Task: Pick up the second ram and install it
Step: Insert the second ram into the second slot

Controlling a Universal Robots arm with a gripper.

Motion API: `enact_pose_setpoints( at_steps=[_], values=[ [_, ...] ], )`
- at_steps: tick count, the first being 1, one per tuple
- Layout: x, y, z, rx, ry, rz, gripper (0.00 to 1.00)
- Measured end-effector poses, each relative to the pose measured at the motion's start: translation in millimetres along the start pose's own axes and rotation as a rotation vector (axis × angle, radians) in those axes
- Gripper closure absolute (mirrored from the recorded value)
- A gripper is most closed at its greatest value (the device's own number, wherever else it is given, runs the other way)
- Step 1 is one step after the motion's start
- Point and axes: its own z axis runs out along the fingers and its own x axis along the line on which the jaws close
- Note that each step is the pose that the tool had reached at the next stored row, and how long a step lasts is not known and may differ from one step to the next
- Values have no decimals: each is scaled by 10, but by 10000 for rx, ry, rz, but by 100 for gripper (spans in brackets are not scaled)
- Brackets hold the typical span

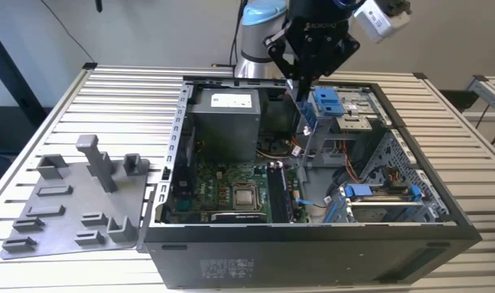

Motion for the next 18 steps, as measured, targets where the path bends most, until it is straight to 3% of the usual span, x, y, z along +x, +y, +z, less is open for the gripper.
enact_pose_setpoints(
  at_steps=[11,18],
  values=[
    [0,0,17,27,3,1776,86],
    [0,0,21,32,4,2188,86]
  ],
)
